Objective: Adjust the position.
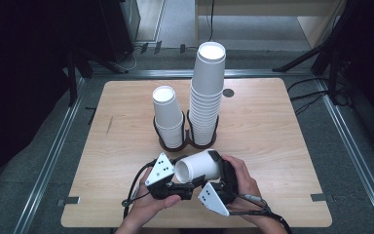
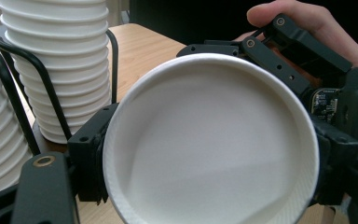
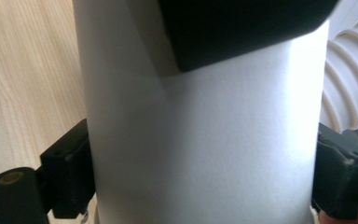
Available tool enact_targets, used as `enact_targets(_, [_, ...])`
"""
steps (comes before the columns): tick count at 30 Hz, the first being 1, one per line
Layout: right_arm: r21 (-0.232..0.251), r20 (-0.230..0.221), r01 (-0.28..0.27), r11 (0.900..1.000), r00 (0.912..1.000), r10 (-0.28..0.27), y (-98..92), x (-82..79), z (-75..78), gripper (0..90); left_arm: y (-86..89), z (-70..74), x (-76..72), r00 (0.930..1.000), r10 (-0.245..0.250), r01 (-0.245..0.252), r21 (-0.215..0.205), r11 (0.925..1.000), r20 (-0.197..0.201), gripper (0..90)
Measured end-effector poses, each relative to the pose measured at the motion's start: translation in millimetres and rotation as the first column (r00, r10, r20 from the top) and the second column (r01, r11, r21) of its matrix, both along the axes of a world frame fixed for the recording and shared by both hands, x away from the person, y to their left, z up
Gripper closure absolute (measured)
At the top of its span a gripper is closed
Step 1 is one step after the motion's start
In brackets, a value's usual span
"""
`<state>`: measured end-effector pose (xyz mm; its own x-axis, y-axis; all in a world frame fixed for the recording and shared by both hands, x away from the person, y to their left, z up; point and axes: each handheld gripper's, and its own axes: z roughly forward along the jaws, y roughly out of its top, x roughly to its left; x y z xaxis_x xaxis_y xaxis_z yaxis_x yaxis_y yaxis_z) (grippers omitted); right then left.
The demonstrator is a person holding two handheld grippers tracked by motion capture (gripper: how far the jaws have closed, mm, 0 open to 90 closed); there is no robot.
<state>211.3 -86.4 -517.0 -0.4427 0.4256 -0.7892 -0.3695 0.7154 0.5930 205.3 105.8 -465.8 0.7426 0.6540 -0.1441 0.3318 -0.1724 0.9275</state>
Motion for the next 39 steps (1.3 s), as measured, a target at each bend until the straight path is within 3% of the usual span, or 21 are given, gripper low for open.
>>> enact_targets(5, [0.021, -0.08, -0.007, 1.0, 0.9967, 0.009, -0.8, -0.1, -0.2, 8.4, 0.1, -3.4, 1.8, 0.9997, -0.01, 0.01, 0.001, 0.9999, -0.022, 20.8])
enact_targets(9, [0.032, -0.083, -0.02, 0.999, 0.9963, 0.023, -1.0, -2.0, 1.1, 1.1, -1.3, -5.8, 2.4, 0.9999, -0.002, 0.003, 0.038, 0.9993, -0.013, 21.2])
enact_targets(16, [0.027, -0.097, -0.03, 0.999, 0.9947, 0.032, -2.1, -4.3, 1.9, 0.0, 3.2, -6.6, 4.4, 0.9994, 0.035, -0.035, 0.029, 0.9989, -0.005, 21.3])
enact_targets(21, [0.036, -0.102, -0.022, 0.999, 0.9944, 0.025, -5.0, -7.5, 6.1, 0.0, 7.5, -6.9, 6.0, 0.9982, 0.058, -0.058, -0.016, 0.9982, -0.015, 21.4])
enact_targets(30, [0.087, -0.109, -0.004, 0.996, 0.994, 0.014, -15.3, -18.3, 16.2, 0.0, 10.2, -7.2, 5.3, 0.9961, 0.088, -0.087, -0.036, 0.9955, 0.011, 21.6])
enact_targets(39, [0.181, -0.186, 0.084, 0.98, 0.9812, -0.05, -36.5, -17.7, 21.7, 0.0, 15.3, -4.7, 5.1, 0.9907, 0.133, -0.129, -0.094, 0.9871, 0.03, 21.8])
